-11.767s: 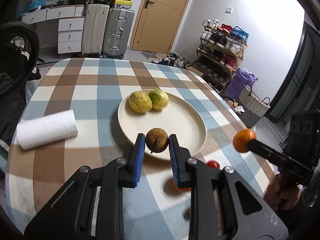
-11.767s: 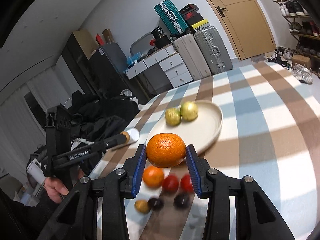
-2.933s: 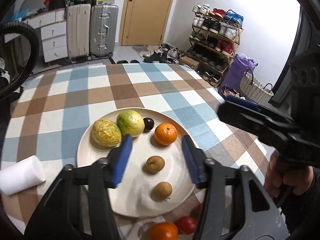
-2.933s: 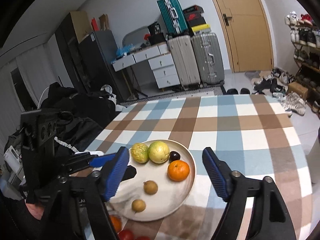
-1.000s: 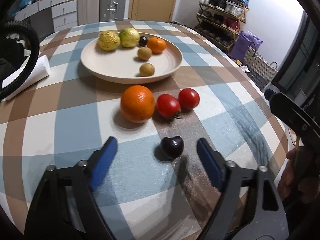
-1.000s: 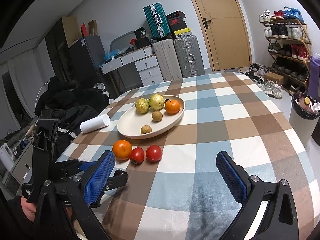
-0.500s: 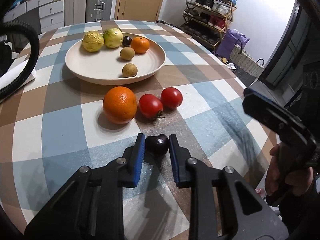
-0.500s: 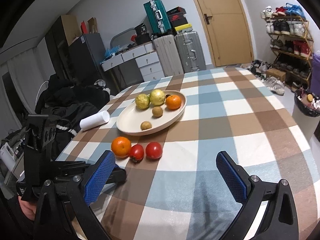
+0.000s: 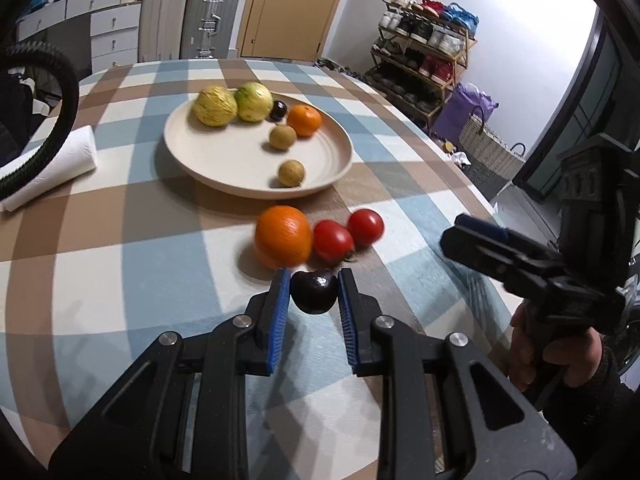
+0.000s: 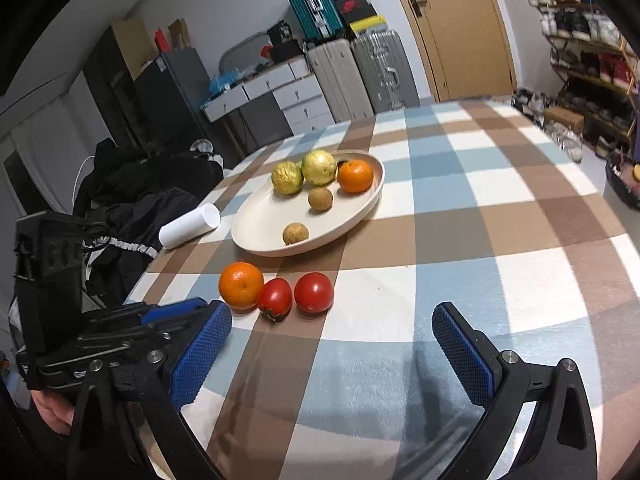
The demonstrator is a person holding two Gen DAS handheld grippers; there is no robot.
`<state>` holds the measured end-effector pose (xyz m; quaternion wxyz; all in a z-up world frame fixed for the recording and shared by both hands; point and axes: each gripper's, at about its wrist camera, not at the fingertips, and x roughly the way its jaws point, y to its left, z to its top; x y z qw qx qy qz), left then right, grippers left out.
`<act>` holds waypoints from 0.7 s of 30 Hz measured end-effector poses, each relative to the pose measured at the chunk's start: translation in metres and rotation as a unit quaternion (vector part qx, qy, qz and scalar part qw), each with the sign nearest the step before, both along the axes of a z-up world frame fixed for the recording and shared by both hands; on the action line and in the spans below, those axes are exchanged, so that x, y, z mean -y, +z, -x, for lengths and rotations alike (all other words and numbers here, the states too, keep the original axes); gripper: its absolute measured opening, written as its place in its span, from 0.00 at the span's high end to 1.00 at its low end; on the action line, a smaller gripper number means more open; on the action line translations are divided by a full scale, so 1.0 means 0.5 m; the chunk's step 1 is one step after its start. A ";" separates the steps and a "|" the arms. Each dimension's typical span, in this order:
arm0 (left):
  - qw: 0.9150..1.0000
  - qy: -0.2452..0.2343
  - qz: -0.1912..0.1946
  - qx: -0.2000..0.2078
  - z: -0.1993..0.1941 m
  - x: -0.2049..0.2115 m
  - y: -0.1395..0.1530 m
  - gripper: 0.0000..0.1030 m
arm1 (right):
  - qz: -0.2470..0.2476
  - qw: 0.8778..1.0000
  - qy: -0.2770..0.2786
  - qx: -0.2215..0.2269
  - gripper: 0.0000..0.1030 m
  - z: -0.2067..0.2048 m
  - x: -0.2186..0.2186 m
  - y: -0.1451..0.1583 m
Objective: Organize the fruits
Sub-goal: 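Lift the plum with the left gripper while the right gripper grasps a red tomato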
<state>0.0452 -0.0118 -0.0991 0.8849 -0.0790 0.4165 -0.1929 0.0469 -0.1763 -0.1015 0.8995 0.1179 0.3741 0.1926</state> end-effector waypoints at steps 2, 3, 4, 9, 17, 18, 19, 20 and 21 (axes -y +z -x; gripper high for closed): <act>1.000 0.007 0.004 0.002 -0.002 -0.016 0.004 0.79 | -0.007 1.000 0.002 -0.017 0.00 -0.019 -0.004 -0.010; 1.000 0.009 0.005 0.002 -0.002 -0.022 0.005 0.79 | -0.009 1.000 0.003 -0.024 0.00 -0.028 -0.007 -0.015; 1.000 0.012 0.007 0.002 -0.004 -0.029 0.006 0.79 | -0.012 0.999 0.005 -0.031 0.00 -0.038 -0.010 -0.019; 1.000 0.025 0.018 0.000 -0.012 -0.064 0.011 0.79 | -0.040 0.998 0.019 -0.052 0.04 -0.072 -0.024 -0.034; 0.999 0.036 0.031 0.000 -0.022 -0.096 0.019 0.79 | -0.041 0.996 0.037 -0.064 0.34 -0.096 -0.048 -0.041; 0.999 0.037 0.033 0.000 -0.024 -0.099 0.019 0.79 | -0.041 0.996 0.037 -0.065 0.35 -0.097 -0.048 -0.042; 0.999 0.038 0.034 0.000 -0.026 -0.101 0.020 0.79 | -0.044 0.996 0.038 -0.067 0.39 -0.098 -0.049 -0.044; 0.999 0.038 0.034 0.000 -0.028 -0.103 0.020 0.79 | -0.049 0.996 0.040 -0.070 0.44 -0.099 -0.048 -0.045; 0.999 0.040 0.034 0.000 -0.029 -0.104 0.020 0.79 | -0.053 0.995 0.042 -0.073 0.46 -0.101 -0.047 -0.047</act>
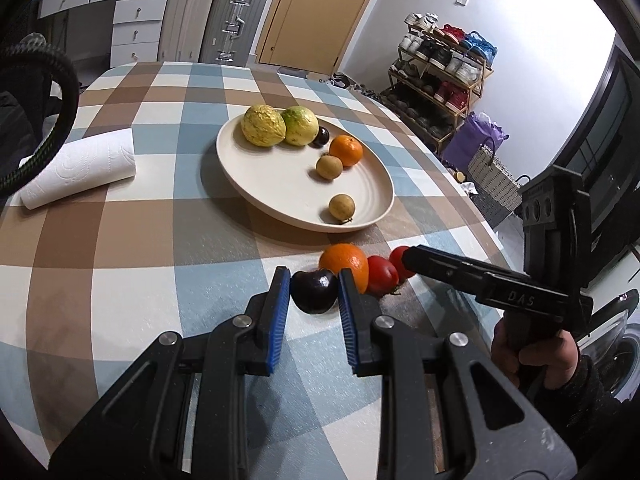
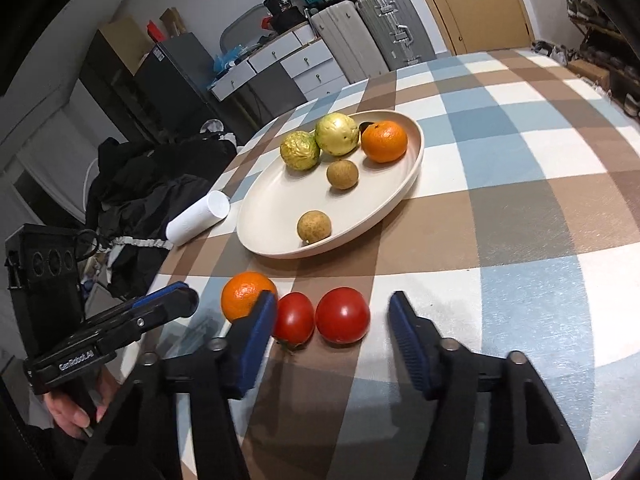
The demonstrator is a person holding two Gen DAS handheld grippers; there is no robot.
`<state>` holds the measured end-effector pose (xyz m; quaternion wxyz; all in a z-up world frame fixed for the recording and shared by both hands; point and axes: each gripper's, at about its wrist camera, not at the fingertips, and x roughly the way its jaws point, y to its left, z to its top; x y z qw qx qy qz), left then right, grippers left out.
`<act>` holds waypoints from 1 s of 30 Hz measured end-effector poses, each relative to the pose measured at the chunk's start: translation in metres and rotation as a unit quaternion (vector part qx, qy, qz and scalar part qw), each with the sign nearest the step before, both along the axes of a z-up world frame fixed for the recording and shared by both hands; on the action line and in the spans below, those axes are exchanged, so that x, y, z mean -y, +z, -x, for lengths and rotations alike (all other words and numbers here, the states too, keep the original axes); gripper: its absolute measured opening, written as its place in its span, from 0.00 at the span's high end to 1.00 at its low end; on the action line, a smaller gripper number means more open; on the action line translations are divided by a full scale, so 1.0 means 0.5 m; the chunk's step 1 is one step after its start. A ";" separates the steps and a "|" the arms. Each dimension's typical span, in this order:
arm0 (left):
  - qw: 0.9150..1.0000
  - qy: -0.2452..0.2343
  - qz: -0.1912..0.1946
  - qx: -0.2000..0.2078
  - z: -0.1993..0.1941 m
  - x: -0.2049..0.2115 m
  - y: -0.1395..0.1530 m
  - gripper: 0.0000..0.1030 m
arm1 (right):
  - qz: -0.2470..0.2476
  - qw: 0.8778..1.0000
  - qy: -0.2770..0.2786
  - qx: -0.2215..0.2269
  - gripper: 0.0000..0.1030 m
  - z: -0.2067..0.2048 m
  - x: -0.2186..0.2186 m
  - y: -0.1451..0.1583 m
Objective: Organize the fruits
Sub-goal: 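Lift the plum with the left gripper while the right gripper grasps a red tomato, then carry the plum and tomato over the plate and lower them with both grippers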
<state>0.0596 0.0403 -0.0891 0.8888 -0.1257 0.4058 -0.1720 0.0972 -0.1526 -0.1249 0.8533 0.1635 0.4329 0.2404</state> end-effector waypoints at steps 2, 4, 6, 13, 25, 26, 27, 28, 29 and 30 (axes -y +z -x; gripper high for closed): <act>1.000 0.002 0.002 0.000 -0.006 -0.002 0.001 0.79 | -0.002 1.000 0.002 -0.004 0.56 0.000 0.000 -0.001; 1.000 0.005 0.002 0.003 -0.012 -0.006 0.004 0.79 | -0.002 1.000 0.002 -0.007 0.62 -0.003 0.001 -0.004; 1.000 0.006 0.002 0.003 -0.018 -0.008 0.006 0.79 | -0.006 1.000 0.003 -0.012 0.70 -0.004 0.003 -0.008; 1.000 0.010 -0.002 0.005 -0.046 -0.009 0.012 0.79 | -0.023 1.000 -0.011 0.004 0.72 -0.001 0.023 0.003; 1.000 0.007 -0.003 0.021 -0.141 0.007 0.037 0.79 | -0.025 0.998 -0.005 0.059 0.72 -0.041 0.040 0.072; 1.000 0.006 -0.004 0.022 -0.151 0.010 0.039 0.79 | -0.026 0.998 -0.004 0.062 0.72 -0.049 0.039 0.078; 1.000 0.004 -0.004 0.023 -0.164 0.015 0.040 0.79 | -0.028 0.997 -0.001 0.065 0.72 -0.059 0.037 0.083; 1.000 0.004 -0.005 0.024 -0.173 0.017 0.041 0.79 | -0.029 0.997 0.001 0.067 0.72 -0.066 0.034 0.086; 1.000 0.004 -0.004 0.025 -0.186 0.021 0.041 0.79 | -0.030 0.997 0.004 0.068 0.72 -0.077 0.031 0.090; 1.000 0.002 -0.004 0.024 -0.195 0.025 0.041 0.79 | -0.031 0.997 0.006 0.070 0.72 -0.088 0.029 0.094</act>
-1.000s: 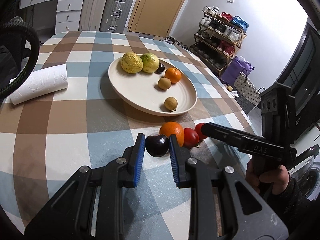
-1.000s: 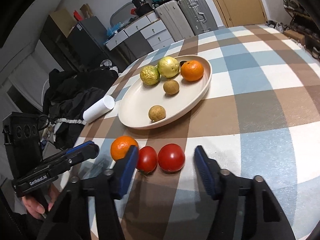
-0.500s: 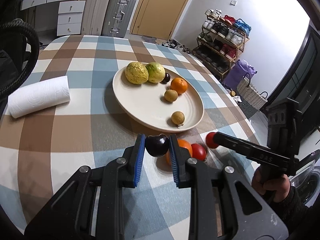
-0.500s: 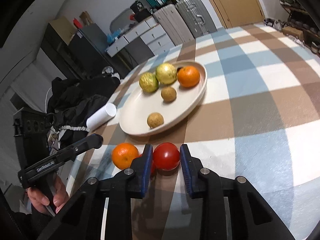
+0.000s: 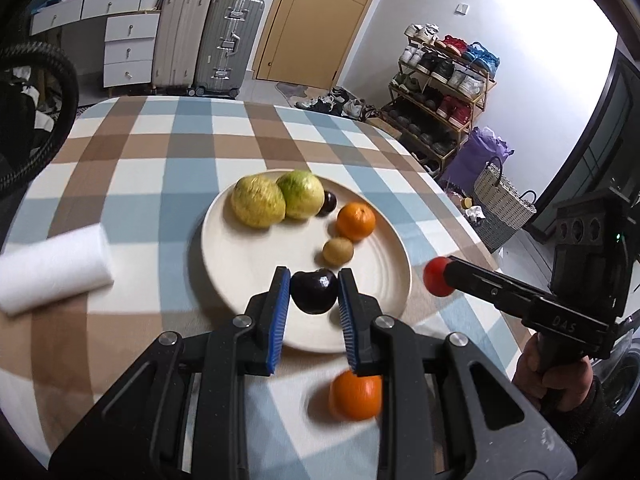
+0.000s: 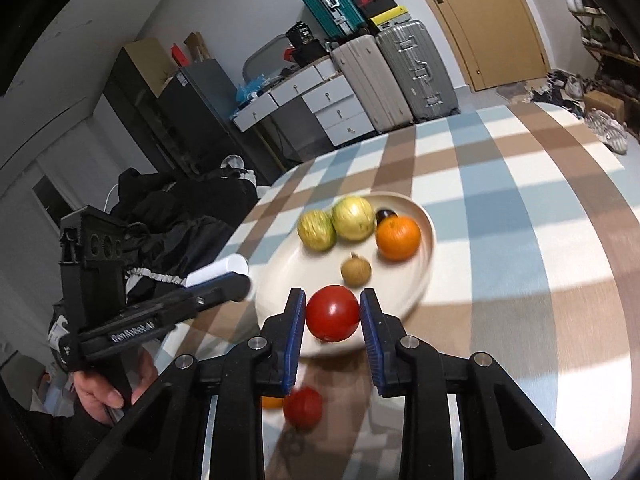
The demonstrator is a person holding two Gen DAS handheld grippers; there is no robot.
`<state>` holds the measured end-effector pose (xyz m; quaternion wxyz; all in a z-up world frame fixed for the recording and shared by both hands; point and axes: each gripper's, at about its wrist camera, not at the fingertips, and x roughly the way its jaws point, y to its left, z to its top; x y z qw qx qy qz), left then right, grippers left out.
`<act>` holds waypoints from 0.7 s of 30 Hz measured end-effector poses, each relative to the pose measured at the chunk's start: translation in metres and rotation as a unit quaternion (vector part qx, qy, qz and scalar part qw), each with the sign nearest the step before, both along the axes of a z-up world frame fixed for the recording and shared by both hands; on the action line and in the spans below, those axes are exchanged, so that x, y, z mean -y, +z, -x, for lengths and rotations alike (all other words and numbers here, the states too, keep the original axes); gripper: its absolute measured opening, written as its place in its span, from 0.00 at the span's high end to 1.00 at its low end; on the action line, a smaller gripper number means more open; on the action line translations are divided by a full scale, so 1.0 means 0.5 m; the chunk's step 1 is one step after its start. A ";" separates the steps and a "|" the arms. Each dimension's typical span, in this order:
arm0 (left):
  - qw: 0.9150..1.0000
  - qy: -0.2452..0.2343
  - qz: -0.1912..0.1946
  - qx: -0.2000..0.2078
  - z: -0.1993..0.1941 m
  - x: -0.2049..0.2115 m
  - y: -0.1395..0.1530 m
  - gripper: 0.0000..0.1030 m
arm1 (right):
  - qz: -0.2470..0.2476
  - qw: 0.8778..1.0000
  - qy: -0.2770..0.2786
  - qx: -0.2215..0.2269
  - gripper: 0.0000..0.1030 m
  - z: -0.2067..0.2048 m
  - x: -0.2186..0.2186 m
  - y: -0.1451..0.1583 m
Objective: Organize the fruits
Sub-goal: 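Carry the plum and tomato over the plate and lower them with both grippers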
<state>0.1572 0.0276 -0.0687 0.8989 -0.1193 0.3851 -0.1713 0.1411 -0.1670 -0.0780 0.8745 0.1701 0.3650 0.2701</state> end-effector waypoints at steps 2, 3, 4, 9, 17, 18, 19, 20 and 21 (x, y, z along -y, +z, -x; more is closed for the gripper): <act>1.000 -0.001 0.001 -0.002 -0.021 0.007 -0.002 0.79 | 0.001 1.000 0.006 0.004 0.72 -0.024 -0.008 0.008; 1.000 -0.004 0.002 -0.003 -0.032 0.012 -0.004 0.79 | -0.001 1.000 0.010 0.006 0.72 -0.035 -0.011 0.012; 1.000 -0.004 0.001 -0.004 -0.045 0.017 -0.007 0.79 | -0.002 1.000 0.013 0.009 0.72 -0.049 -0.016 0.016; 1.000 -0.006 0.000 -0.013 -0.092 0.030 -0.026 0.79 | -0.008 1.000 0.023 0.015 0.72 -0.106 -0.029 0.024; 1.000 -0.019 -0.009 -0.023 -0.157 0.045 -0.053 0.79 | -0.002 1.000 0.024 -0.010 0.72 -0.193 -0.044 0.001; 0.999 -0.022 -0.011 -0.024 -0.165 0.047 -0.056 0.79 | -0.001 1.000 0.024 -0.012 0.72 -0.201 -0.044 -0.002; 0.999 -0.023 -0.013 -0.025 -0.170 0.049 -0.059 0.79 | 0.000 1.000 0.026 -0.015 0.72 -0.208 -0.044 -0.005; 0.999 -0.025 -0.014 -0.026 -0.175 0.050 -0.061 0.79 | 0.001 1.000 0.027 -0.016 0.72 -0.211 -0.045 -0.008; 0.999 -0.026 -0.014 -0.027 -0.177 0.052 -0.063 0.79 | 0.003 0.999 0.029 -0.016 0.72 -0.214 -0.046 -0.011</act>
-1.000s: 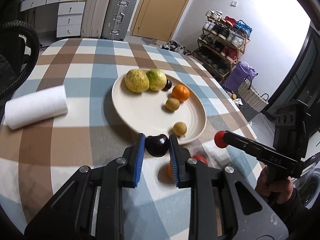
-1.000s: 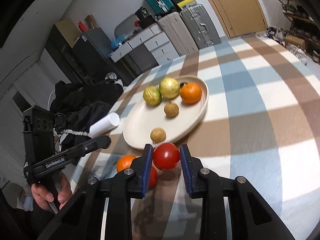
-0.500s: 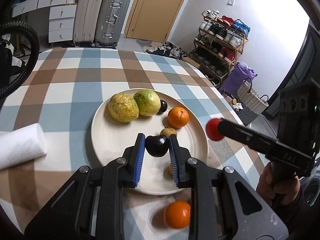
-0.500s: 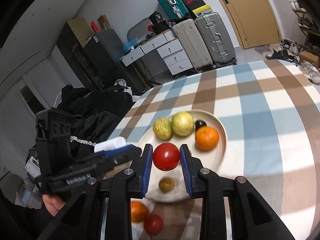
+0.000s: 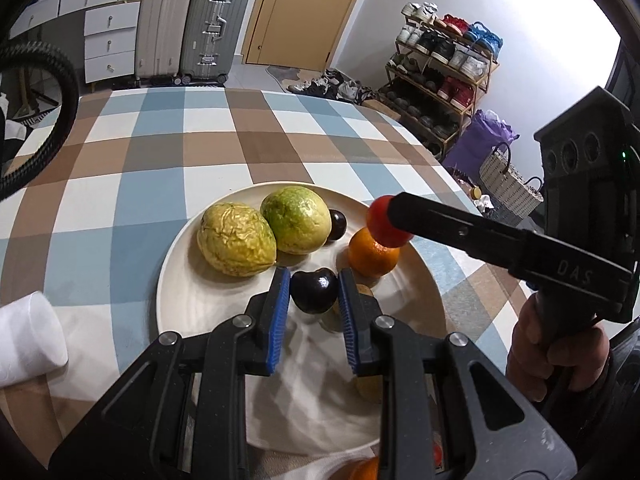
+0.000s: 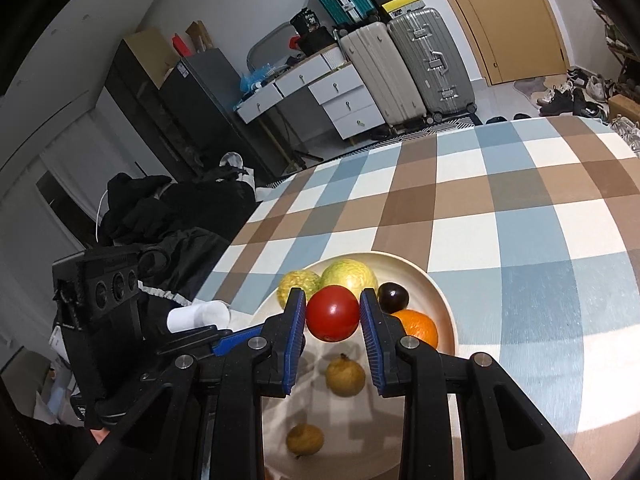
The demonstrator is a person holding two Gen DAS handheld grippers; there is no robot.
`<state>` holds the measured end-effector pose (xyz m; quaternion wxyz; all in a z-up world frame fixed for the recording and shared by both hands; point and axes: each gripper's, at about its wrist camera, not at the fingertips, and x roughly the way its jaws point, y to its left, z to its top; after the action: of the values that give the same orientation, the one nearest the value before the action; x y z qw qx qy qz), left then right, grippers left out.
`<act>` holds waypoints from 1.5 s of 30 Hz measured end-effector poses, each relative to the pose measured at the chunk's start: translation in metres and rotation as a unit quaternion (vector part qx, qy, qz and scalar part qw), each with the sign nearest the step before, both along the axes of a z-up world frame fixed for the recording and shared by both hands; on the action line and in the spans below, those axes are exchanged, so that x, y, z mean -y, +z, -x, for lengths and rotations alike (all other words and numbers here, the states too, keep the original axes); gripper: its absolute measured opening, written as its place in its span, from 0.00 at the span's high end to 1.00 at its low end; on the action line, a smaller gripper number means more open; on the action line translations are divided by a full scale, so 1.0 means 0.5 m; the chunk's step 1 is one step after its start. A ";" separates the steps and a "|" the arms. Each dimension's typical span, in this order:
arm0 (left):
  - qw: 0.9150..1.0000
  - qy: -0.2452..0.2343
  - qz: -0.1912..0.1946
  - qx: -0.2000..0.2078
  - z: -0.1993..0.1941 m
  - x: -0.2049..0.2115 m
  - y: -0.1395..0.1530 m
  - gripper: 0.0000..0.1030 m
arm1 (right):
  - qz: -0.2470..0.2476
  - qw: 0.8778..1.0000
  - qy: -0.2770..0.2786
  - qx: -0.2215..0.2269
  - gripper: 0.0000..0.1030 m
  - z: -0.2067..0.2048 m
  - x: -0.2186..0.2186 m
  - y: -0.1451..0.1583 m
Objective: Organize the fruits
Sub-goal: 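Carry the plum and tomato over the plate and lower them with both grippers, then open both grippers and withdraw them from the plate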
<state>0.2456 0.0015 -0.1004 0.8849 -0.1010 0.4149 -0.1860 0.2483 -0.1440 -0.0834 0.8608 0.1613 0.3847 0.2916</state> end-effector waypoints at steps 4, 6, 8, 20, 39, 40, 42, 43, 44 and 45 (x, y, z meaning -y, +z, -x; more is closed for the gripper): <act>1.000 -0.007 -0.001 -0.006 -0.018 0.010 -0.013 0.79 | 0.009 1.000 0.012 -0.004 0.72 -0.010 -0.009 -0.015; 1.000 -0.009 -0.004 -0.007 -0.022 0.013 -0.018 0.79 | 0.014 1.000 0.016 -0.007 0.72 -0.014 -0.014 -0.022; 1.000 -0.011 -0.004 -0.011 -0.030 0.017 -0.025 0.79 | 0.019 1.000 0.018 -0.007 0.72 -0.017 -0.017 -0.028; 1.000 -0.010 -0.008 -0.011 -0.041 0.023 -0.036 0.79 | 0.034 0.999 0.017 -0.001 0.72 -0.019 -0.029 -0.036; 1.000 0.002 -0.011 0.024 0.033 0.018 0.039 0.62 | 0.012 0.999 -0.016 0.048 0.46 0.050 0.005 0.052; 1.000 0.005 -0.012 0.027 0.045 0.017 0.048 0.62 | 0.011 0.998 -0.020 0.053 0.39 0.062 0.009 0.062; 0.999 0.007 -0.013 0.033 0.066 0.014 0.063 0.59 | 0.006 0.997 -0.026 0.066 0.31 0.090 0.018 0.080; 0.999 0.010 -0.015 0.037 0.079 0.013 0.071 0.57 | 0.003 0.997 -0.028 0.073 0.29 0.107 0.022 0.089; 0.999 0.013 -0.016 0.040 0.091 0.010 0.078 0.54 | 0.003 0.996 -0.030 0.079 0.27 0.123 0.026 0.097; 0.999 0.016 -0.016 0.044 0.106 0.008 0.086 0.51 | 0.003 0.996 -0.033 0.084 0.25 0.139 0.029 0.104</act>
<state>0.1927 -0.0027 -0.0572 0.9068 -0.0850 0.3764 -0.1696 0.1788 -0.1588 -0.0312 0.8998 0.1462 0.3059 0.2746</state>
